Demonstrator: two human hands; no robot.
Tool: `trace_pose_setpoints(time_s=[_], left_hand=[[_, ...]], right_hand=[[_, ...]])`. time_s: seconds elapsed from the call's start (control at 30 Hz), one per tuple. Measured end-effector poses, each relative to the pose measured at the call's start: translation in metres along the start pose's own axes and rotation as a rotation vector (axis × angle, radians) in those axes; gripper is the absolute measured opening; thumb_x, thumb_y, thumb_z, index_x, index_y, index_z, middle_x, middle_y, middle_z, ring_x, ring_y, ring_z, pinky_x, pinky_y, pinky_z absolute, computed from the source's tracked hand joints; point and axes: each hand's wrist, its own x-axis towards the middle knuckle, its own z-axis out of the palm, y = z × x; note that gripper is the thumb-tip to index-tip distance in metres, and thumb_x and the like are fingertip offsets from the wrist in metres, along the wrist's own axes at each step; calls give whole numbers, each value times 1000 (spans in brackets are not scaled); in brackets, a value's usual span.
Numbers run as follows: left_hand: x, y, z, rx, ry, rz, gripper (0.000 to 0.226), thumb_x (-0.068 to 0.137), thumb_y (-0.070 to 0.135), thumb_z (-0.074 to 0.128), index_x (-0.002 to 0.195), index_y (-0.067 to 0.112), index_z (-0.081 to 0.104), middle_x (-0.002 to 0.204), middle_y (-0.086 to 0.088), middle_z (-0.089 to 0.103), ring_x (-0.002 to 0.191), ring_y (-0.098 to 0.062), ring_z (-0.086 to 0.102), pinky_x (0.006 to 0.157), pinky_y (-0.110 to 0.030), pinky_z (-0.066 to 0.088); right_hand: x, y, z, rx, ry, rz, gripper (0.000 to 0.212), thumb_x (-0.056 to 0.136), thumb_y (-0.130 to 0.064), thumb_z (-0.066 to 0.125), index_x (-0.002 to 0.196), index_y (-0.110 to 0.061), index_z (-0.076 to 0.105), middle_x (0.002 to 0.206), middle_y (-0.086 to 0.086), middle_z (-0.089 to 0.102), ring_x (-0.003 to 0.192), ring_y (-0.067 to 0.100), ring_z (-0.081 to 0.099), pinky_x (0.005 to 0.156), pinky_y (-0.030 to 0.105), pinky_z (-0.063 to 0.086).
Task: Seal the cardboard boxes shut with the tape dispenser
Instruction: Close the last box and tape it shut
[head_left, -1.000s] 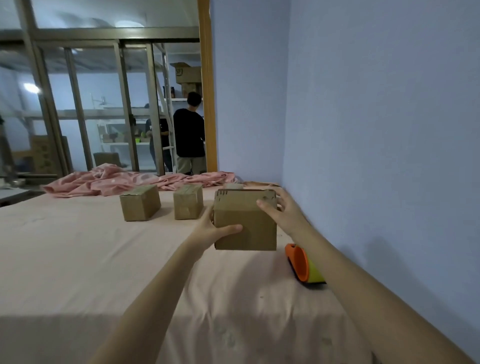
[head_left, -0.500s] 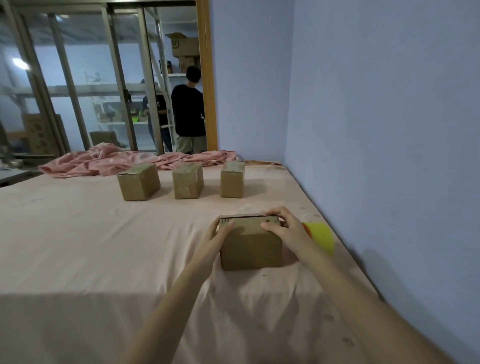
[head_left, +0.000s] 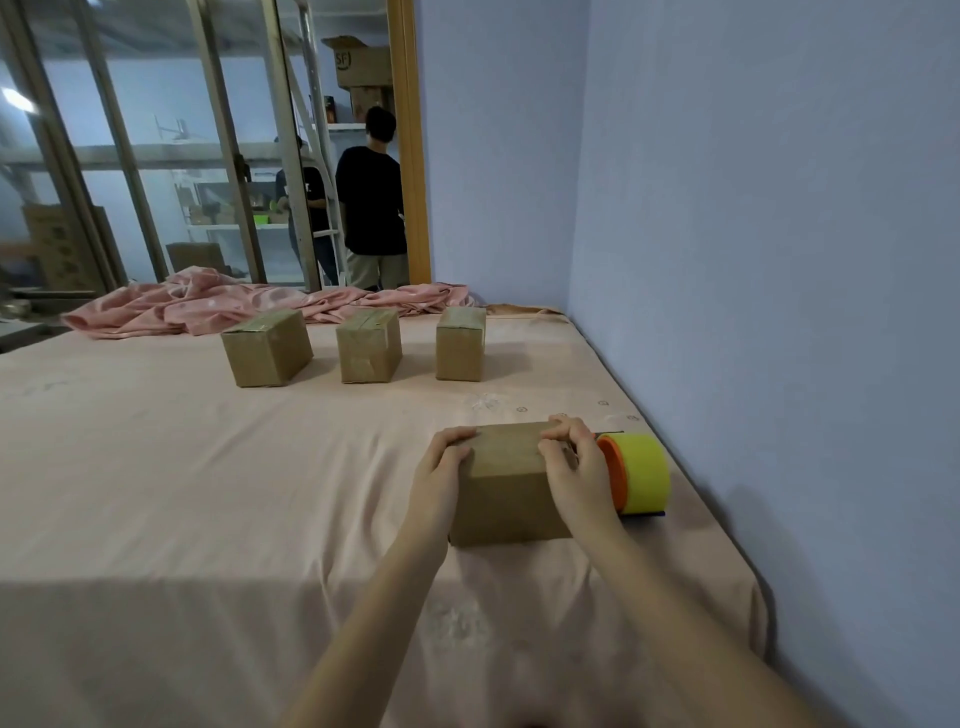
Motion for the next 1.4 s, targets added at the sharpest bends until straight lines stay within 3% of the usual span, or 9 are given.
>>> trace_pose_setpoints(time_s=[0.23,0.43,0.63,0.73,0.9,1.0,1.13,1.3,1.4], left_hand=[[-2,0,1,11,-1,-18,26,94,13,42,97,27,63,107,2,60,97,-15,52,80,-28,41],[-2,0,-3,37,-43,-31,27,94,16,41,100,33,61,108,5,56,95,-12,51,70,-24,39],[-1,0,-1,18,-30,-30,28,93,12,40,100,30,60,110,1,56,98,-16,51,76,-26,41],[0,-1,0,22,-20,-24,27,93,10,40,101,27,60,109,0,56,95,-14,51,74,-25,40],[2,-5,1,23,-7,-14,28,93,11,40,99,29,60,107,1,57,95,-15,51,75,-28,40],[2,-6,3,9,20,-6,28,92,10,40,97,28,60,105,0,57,93,-14,51,74,-27,40],[2,-6,5,-5,38,-11,29,91,9,41,95,29,61,105,-1,58,94,-16,51,76,-29,40],[1,-5,5,-11,57,-10,29,90,8,41,96,28,61,105,0,58,98,-19,51,85,-35,41],[0,-3,5,-15,52,3,28,90,7,41,96,26,60,102,2,57,95,-16,51,83,-33,40]], right_hand=[[-2,4,3,38,31,6,16,89,-8,52,80,-20,58,114,-16,54,110,-3,45,89,12,30],[0,7,0,70,-46,39,15,91,-10,52,103,-13,61,96,-37,54,102,-22,42,78,-9,26],[-4,7,2,99,-33,59,24,96,-12,42,106,-23,61,103,-36,55,106,-22,41,82,-5,29],[-5,8,3,104,-35,60,29,100,-14,35,119,-13,57,98,-47,52,104,-28,38,79,-9,26],[-3,7,3,123,-36,76,25,98,-10,36,100,-20,59,122,-24,49,122,-2,38,87,-2,26],[-1,8,1,91,-49,69,28,98,-9,33,113,-11,56,112,-30,50,123,1,39,85,-4,25],[-1,8,-3,76,-92,65,27,98,-11,32,98,-23,56,131,-17,44,124,-1,35,91,4,24],[-1,2,-3,60,-85,82,28,97,-8,31,96,-20,56,127,-12,47,122,4,39,99,19,29],[-1,-3,-3,60,-48,90,30,97,-6,30,95,-18,57,126,-6,49,119,5,42,95,18,30]])
